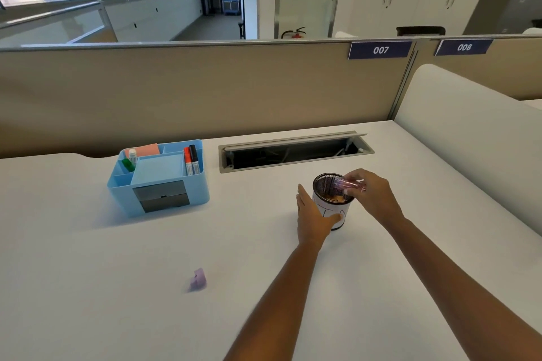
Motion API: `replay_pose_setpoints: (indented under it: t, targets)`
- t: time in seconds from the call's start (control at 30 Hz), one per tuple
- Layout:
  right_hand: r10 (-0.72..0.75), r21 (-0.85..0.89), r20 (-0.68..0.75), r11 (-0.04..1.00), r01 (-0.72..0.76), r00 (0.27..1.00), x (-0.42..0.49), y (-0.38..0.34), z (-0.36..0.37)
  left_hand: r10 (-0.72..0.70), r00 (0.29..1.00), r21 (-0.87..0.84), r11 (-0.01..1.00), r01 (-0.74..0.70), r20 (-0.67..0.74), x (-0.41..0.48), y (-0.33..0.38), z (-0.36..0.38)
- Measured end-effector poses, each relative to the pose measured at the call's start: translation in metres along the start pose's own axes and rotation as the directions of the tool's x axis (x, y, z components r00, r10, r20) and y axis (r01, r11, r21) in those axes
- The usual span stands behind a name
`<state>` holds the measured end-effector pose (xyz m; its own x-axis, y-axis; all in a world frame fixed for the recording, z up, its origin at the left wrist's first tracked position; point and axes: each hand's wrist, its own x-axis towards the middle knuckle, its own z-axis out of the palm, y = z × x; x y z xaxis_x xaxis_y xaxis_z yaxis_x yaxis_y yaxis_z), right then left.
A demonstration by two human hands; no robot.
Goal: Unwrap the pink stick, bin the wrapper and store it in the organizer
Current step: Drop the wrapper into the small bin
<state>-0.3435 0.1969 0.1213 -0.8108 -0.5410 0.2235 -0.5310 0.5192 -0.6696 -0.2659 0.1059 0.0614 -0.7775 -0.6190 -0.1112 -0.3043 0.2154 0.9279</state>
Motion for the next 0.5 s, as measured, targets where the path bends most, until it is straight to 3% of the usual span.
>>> replay_pose_setpoints:
  t: [0.27,0.5]
  targets:
    - [0.015,-0.023,0.035,1.0,-0.014,0.999,0.005,0.004,-0.003,0.059,0.998,-0.082,0.995,-0.06,-0.025,0.009,0.002,0.012]
    - [0.065,-0.049,0.067,0.997,-0.061,0.996,0.014,0.001,-0.008,0.118,0.992,-0.01,0.993,-0.118,-0.053,0.013,-0.004,0.014]
